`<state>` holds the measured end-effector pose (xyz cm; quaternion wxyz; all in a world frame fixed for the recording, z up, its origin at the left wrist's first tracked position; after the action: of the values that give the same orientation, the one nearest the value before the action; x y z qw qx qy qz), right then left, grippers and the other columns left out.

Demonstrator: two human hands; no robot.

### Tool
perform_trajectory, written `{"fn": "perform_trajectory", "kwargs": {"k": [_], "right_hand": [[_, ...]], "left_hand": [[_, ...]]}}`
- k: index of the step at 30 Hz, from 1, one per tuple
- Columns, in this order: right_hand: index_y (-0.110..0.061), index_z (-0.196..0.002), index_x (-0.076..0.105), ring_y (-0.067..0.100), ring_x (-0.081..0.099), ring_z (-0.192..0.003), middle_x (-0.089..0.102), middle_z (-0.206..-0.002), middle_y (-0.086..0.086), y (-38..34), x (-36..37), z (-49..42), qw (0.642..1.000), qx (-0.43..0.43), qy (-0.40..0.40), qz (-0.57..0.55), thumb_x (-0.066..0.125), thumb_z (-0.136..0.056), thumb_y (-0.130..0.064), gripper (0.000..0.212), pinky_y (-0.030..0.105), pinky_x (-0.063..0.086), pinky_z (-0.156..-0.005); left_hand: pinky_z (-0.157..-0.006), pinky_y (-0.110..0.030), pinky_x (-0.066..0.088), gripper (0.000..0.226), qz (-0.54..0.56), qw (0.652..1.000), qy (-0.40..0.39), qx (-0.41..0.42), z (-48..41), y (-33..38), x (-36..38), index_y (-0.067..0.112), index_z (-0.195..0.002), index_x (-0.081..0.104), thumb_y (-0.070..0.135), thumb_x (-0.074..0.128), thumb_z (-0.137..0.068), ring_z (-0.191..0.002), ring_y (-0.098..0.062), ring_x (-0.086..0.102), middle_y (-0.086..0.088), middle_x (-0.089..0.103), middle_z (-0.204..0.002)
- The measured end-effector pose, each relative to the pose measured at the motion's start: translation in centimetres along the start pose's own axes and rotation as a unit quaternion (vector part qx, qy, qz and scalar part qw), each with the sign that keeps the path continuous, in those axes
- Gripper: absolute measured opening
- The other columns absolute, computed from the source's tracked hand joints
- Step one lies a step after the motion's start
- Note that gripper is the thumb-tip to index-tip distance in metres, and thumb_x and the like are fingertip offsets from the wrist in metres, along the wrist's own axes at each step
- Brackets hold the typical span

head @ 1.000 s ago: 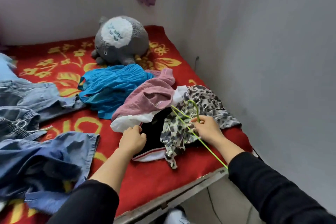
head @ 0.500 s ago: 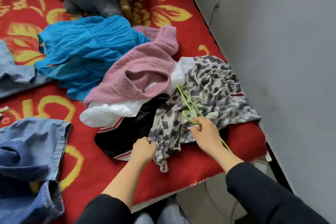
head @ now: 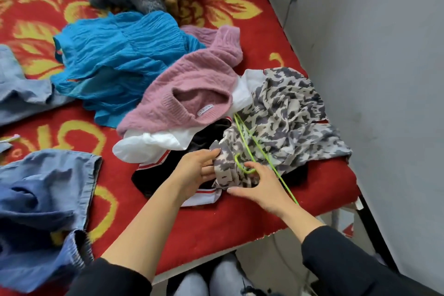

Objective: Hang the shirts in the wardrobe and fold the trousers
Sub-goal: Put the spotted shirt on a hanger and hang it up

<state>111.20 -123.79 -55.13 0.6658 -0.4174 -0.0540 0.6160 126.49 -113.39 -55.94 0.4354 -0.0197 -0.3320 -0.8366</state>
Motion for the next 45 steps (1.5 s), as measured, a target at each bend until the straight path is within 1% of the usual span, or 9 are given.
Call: {"fn": "perform_trajectory", "kwargs": {"k": [4, 6, 12, 18, 23, 30, 37, 41, 45], "right_hand": [[-0.029, -0.137, 0.046, 0.009, 0.033, -0.116, 0.041, -0.119, -0.003, -3.6, -0.2, 0.7, 0.993, -0.037, 0.113, 0.002, 0.080, -0.072, -0.044, 0.075, 0.022, 0.027, -0.093], [-0.020, -0.120, 0.063, 0.024, 0.047, -0.112, 0.053, -0.111, 0.009, -5.8, -1.7, 0.6, 0.981, -0.061, 0.185, -0.009, 0.061, -0.086, -0.024, 0.034, 0.022, 0.030, -0.083], [0.000, -0.095, 0.062, 0.032, 0.046, -0.059, 0.053, -0.072, 0.024, -16.4, -9.0, 5.1, 0.954, -0.152, 0.219, -0.136, 0.046, -0.094, -0.005, 0.017, 0.038, 0.041, -0.056], [-0.025, -0.089, 0.077, 0.023, 0.068, -0.097, 0.074, -0.096, 0.003, -27.1, -13.8, 11.2, 0.908, -0.275, 0.190, -0.252, 0.057, -0.089, -0.027, 0.020, 0.045, 0.052, -0.092], [-0.017, -0.096, 0.076, 0.026, 0.068, -0.097, 0.073, -0.102, 0.012, -34.5, -16.3, 16.0, 0.872, -0.361, 0.171, -0.285, 0.059, -0.091, -0.029, 0.022, 0.047, 0.051, -0.096], [-0.022, -0.081, 0.076, 0.022, 0.070, -0.087, 0.075, -0.088, 0.005, -41.6, -17.2, 21.5, 0.837, -0.449, 0.136, -0.281, 0.064, -0.089, -0.037, 0.021, 0.040, 0.054, -0.088], [-0.025, -0.072, 0.075, 0.017, 0.070, -0.083, 0.075, -0.081, 0.000, -42.6, -17.4, 23.8, 0.827, -0.468, 0.142, -0.277, 0.060, -0.092, -0.034, 0.027, 0.035, 0.054, -0.083], [-0.021, -0.078, 0.072, 0.012, 0.070, -0.083, 0.075, -0.082, -0.002, -41.7, -19.0, 24.4, 0.817, -0.465, 0.141, -0.310, 0.057, -0.095, -0.031, 0.025, 0.031, 0.053, -0.084], [-0.019, -0.083, 0.070, 0.017, 0.069, -0.088, 0.074, -0.089, 0.002, -40.3, -21.0, 24.1, 0.824, -0.432, 0.173, -0.323, 0.059, -0.093, -0.038, 0.025, 0.032, 0.053, -0.087]], "left_hand": [[-0.066, -0.024, 0.044, 0.058, 0.050, 0.996, -0.079, 0.009, 4.6, 5.0, 1.7, 0.012, -0.107, 0.058, 0.032, 0.082, -0.059, -0.071, -0.017, 0.040, -0.010, 0.036, -0.098], [-0.073, -0.026, 0.050, 0.043, 0.054, 0.993, -0.092, 0.050, 7.1, 7.5, 2.3, 0.008, -0.104, 0.063, 0.025, 0.078, -0.068, -0.071, -0.014, 0.051, -0.011, 0.050, -0.094], [-0.088, -0.027, 0.037, 0.010, -0.004, 0.970, -0.007, 0.243, 15.3, 15.9, 1.6, 0.021, -0.074, 0.069, 0.019, 0.064, -0.082, -0.089, -0.007, 0.055, 0.008, 0.065, -0.087], [-0.092, -0.028, 0.033, 0.020, -0.027, 0.929, -0.003, 0.370, 23.7, 22.6, 2.6, 0.026, -0.073, 0.071, 0.022, 0.058, -0.088, -0.092, 0.004, 0.058, 0.021, 0.070, -0.084], [-0.056, -0.015, 0.052, 0.010, -0.062, 0.863, 0.026, 0.501, 31.8, 28.0, 3.3, 0.011, -0.091, 0.072, 0.014, 0.069, -0.083, -0.064, -0.008, 0.066, 0.000, 0.073, -0.076], [-0.090, -0.037, 0.049, 0.081, -0.340, 0.675, 0.236, 0.610, 33.4, 28.7, 2.5, 0.031, -0.129, 0.041, 0.029, 0.083, -0.060, -0.099, -0.021, 0.060, 0.001, 0.056, -0.113], [-0.057, -0.025, 0.052, 0.030, -0.362, 0.833, 0.196, 0.370, 24.0, 24.6, 0.2, 0.017, -0.083, 0.058, 0.046, 0.066, -0.080, -0.067, -0.019, 0.054, -0.002, 0.060, -0.077], [-0.065, -0.024, 0.044, 0.018, -0.166, 0.914, 0.135, 0.344, 24.2, 24.4, 0.4, 0.020, -0.095, 0.060, 0.030, 0.046, -0.099, -0.073, -0.015, 0.058, -0.002, 0.063, -0.087], [-0.050, -0.026, 0.051, 0.032, 0.111, 0.910, 0.058, 0.396, 26.9, 28.7, 0.5, 0.007, -0.084, 0.061, 0.008, 0.032, -0.098, -0.056, -0.017, 0.062, -0.009, 0.069, -0.068]]}}
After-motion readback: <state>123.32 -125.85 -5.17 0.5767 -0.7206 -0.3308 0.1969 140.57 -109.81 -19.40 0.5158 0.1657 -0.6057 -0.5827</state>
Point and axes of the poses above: each hand's wrist, its own z-axis away from the middle knuckle, its own x-axis out of the palm, y = z × x, the point moved 4 cm from there along -z, towards the middle knuckle
